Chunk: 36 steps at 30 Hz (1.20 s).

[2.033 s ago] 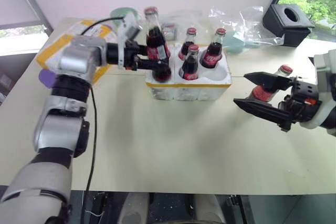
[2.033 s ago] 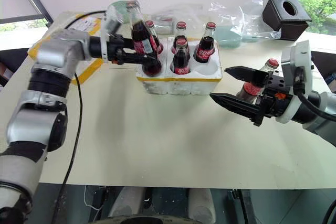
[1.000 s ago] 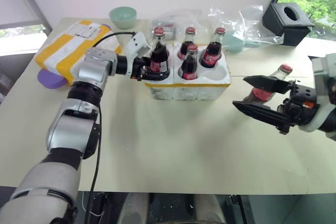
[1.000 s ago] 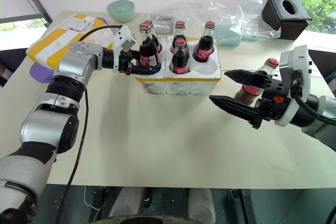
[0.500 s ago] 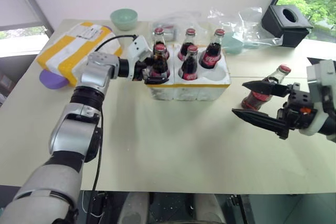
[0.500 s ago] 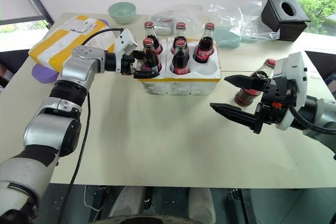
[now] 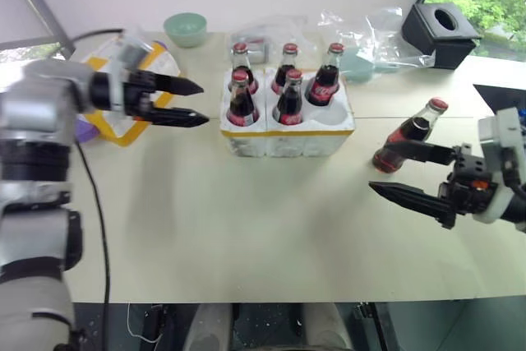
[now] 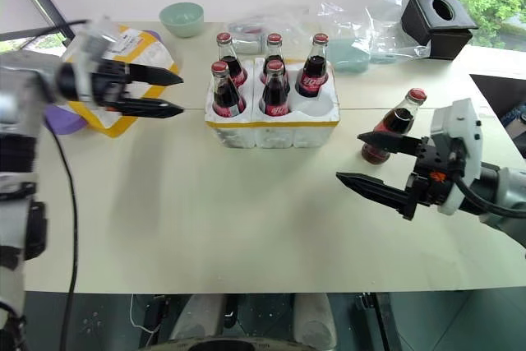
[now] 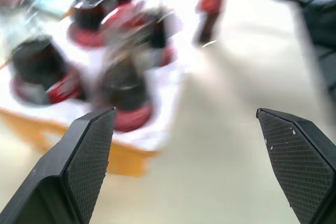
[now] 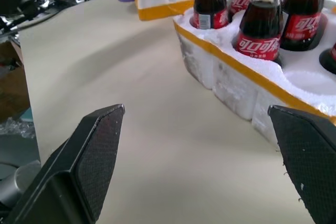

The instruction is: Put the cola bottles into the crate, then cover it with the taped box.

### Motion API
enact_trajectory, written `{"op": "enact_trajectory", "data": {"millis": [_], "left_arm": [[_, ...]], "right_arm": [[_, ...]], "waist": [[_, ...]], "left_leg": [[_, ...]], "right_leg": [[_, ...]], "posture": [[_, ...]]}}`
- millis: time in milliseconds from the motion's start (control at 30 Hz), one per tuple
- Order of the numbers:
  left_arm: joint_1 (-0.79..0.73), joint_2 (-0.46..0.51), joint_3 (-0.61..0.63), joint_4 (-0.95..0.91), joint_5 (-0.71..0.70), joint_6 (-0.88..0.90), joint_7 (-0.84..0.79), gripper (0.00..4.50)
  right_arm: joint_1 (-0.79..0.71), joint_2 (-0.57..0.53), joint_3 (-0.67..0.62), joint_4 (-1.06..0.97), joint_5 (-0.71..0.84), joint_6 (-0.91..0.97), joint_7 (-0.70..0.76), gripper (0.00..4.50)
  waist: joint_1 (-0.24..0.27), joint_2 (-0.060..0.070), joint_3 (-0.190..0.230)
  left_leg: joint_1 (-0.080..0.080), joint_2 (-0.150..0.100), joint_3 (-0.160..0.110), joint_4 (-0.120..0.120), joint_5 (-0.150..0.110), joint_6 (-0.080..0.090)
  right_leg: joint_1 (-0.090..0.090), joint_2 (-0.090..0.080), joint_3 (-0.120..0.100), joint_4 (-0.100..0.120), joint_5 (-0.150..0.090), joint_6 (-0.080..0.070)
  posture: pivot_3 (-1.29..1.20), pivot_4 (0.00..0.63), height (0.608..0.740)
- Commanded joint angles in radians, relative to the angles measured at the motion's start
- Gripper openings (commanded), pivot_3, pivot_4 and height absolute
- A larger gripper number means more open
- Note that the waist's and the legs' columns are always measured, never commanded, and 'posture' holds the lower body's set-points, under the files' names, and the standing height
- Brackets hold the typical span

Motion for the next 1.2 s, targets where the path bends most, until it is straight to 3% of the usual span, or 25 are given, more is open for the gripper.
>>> {"op": "enact_trajectory", "data": {"millis": [33,200,433,567,1200], "left_arm": [[0.046,-0.004,0.012,-0.147,-0.083,0.061,0.013,4.44],[0.116,-0.059,0.012,-0.226,-0.091,0.045,0.115,4.44],[0.158,-0.066,0.018,-0.272,-0.114,0.033,0.157,4.44],[0.167,-0.083,0.016,-0.288,-0.128,0.035,0.198,4.44],[0.188,-0.092,0.014,-0.364,-0.179,0.052,0.297,4.44]], "right_arm": [[0.069,0.044,-0.077,-0.038,-0.032,-0.018,-0.037,4.5],[0.196,0.176,-0.115,-0.027,-0.112,-0.066,-0.123,4.5],[0.151,0.27,-0.082,0.065,-0.192,-0.116,-0.252,4.5],[0.05,0.3,-0.002,0.175,-0.273,-0.165,-0.308,4.5],[-0.292,0.32,0.229,0.557,-0.469,-0.308,-0.257,4.5]], "waist": [[0.011,0.0,0.0],[0.018,0.0,-0.001],[0.002,0.002,-0.001],[-0.005,0.001,-0.001],[-0.008,0.002,-0.001]], "left_leg": [[0.001,0.0,0.0,0.0,0.0,0.0],[0.006,0.0,0.001,0.001,0.0,0.0],[0.008,0.0,0.002,-0.001,0.0,0.0],[0.008,0.0,0.002,0.0,0.0,0.0],[0.008,0.0,0.002,-0.001,0.0,0.0]], "right_leg": [[0.002,0.0,0.0,-0.001,0.0,0.0],[0.009,-0.001,0.0,-0.006,-0.002,-0.004],[0.008,0.0,0.001,-0.005,-0.002,-0.004],[0.008,0.0,0.002,-0.005,-0.002,-0.004],[0.008,0.001,0.002,-0.004,-0.002,-0.004]], "posture": [[0.0,0.15,0.739],[0.0,0.15,0.739],[0.0,0.15,0.739],[0.0,0.15,0.739],[0.0,0.15,0.739]]}}
